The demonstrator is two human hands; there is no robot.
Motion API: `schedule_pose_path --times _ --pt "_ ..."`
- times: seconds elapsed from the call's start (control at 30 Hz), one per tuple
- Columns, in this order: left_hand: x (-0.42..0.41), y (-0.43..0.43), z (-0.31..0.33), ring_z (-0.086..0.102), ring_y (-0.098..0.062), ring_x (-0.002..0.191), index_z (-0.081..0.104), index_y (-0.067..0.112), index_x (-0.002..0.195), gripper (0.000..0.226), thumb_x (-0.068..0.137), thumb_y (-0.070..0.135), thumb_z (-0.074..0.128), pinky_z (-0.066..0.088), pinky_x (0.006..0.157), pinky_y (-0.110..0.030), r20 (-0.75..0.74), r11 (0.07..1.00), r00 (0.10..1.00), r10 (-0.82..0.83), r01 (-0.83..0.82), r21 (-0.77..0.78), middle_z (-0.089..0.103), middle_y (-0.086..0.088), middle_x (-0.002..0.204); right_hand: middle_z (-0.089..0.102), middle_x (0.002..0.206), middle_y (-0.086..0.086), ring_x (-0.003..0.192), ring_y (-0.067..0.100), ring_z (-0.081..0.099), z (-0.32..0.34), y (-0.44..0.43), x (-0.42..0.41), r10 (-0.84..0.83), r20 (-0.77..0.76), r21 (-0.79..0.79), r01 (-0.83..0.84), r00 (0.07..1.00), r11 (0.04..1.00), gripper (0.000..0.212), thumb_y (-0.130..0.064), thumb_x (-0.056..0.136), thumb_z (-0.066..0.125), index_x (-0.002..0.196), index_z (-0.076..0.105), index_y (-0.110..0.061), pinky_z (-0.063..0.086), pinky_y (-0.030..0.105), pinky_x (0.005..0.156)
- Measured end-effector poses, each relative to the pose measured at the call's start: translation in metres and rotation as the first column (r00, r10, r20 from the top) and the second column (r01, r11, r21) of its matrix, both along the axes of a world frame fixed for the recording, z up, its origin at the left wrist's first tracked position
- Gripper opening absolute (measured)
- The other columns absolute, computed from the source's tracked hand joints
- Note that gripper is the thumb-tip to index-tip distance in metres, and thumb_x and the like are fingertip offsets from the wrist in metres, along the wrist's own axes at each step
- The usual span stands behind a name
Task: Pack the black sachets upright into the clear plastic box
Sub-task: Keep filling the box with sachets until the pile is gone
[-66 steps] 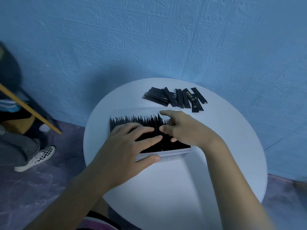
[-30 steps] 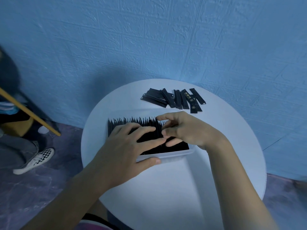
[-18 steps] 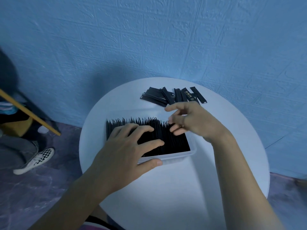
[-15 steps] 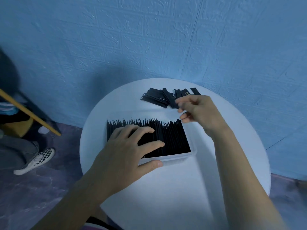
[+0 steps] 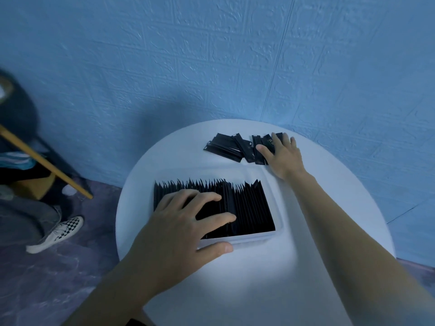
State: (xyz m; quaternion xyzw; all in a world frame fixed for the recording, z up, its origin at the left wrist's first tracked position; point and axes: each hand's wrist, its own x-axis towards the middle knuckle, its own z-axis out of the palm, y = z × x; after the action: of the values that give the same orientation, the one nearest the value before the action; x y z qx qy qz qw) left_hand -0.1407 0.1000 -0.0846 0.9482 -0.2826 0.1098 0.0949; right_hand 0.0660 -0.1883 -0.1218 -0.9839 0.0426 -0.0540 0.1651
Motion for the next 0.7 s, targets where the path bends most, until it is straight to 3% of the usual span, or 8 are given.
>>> schedule_pose_path --times 0.1,0.23,0.33,0.5,0.63,0.7 --pt "-0.001 0.001 0.0 0.05 -0.019 0.122 0.059 0.048 0.126 0.044 0.089 0.07 0.047 0.042 0.101 -0.043 0.007 1.0 1.0 -0.005 0.005 -0.008 0.051 0.016 0.139 0.02 0.164 0.012 0.152 0.033 0.014 -0.008 0.006 0.003 0.016 -0.084 -0.104 -0.024 0.996 0.994 0.073 -0.069 0.097 0.026 0.155 0.028 -0.024 0.013 0.052 0.12" --pt "-0.002 0.004 -0.001 0.05 -0.019 0.121 0.059 0.048 0.126 0.045 0.088 0.069 0.047 0.039 0.101 -0.041 0.013 1.0 1.0 -0.011 0.011 -0.019 0.051 0.015 0.139 0.033 0.159 0.011 0.147 0.032 0.024 -0.011 0.012 -0.023 0.055 -0.017 -0.121 -0.057 0.998 0.991 0.059 -0.052 0.103 0.028 0.153 0.033 -0.02 0.019 0.048 0.118" --pt "-0.001 0.004 -0.002 0.05 -0.02 0.122 0.06 0.047 0.127 0.046 0.089 0.069 0.047 0.04 0.101 -0.043 0.027 1.0 0.999 -0.019 0.019 -0.017 0.052 0.014 0.139 0.03 0.16 0.01 0.149 0.031 0.02 -0.012 0.016 -0.058 0.089 -0.033 -0.125 -0.092 0.996 0.988 0.058 -0.046 0.105 0.028 0.156 0.029 -0.018 0.018 0.046 0.12" --pt "0.0 0.004 -0.003 0.05 -0.022 0.121 0.06 0.044 0.129 0.048 0.091 0.068 0.044 0.041 0.099 -0.045 0.043 0.999 0.999 -0.034 0.034 -0.005 0.052 0.012 0.14 0.05 0.144 0.008 0.138 0.033 0.036 0.012 0.014 -0.065 0.158 0.085 0.021 -0.16 0.984 0.987 0.048 -0.039 0.105 0.043 0.145 0.048 -0.014 0.03 0.043 0.109" --pt "-0.002 0.007 -0.004 0.05 -0.022 0.121 0.061 0.045 0.127 0.047 0.09 0.068 0.046 0.04 0.098 -0.045 0.037 0.999 0.999 -0.027 0.029 -0.034 0.053 0.012 0.139 0.037 0.159 0.004 0.152 0.024 0.02 0.031 0.034 -0.037 0.258 0.023 0.126 -0.258 0.966 0.958 0.052 -0.043 0.104 0.046 0.152 0.041 -0.024 0.021 0.038 0.118" --pt "-0.003 0.009 -0.005 0.051 -0.022 0.121 0.061 0.045 0.127 0.047 0.09 0.069 0.046 0.041 0.098 -0.045 0.036 0.999 0.999 -0.029 0.03 -0.037 0.053 0.013 0.139 0.035 0.16 0.004 0.151 0.022 0.021 0.029 0.047 -0.021 0.312 -0.031 0.114 -0.307 0.95 0.945 0.058 -0.049 0.102 0.046 0.154 0.038 -0.024 0.023 0.039 0.117"
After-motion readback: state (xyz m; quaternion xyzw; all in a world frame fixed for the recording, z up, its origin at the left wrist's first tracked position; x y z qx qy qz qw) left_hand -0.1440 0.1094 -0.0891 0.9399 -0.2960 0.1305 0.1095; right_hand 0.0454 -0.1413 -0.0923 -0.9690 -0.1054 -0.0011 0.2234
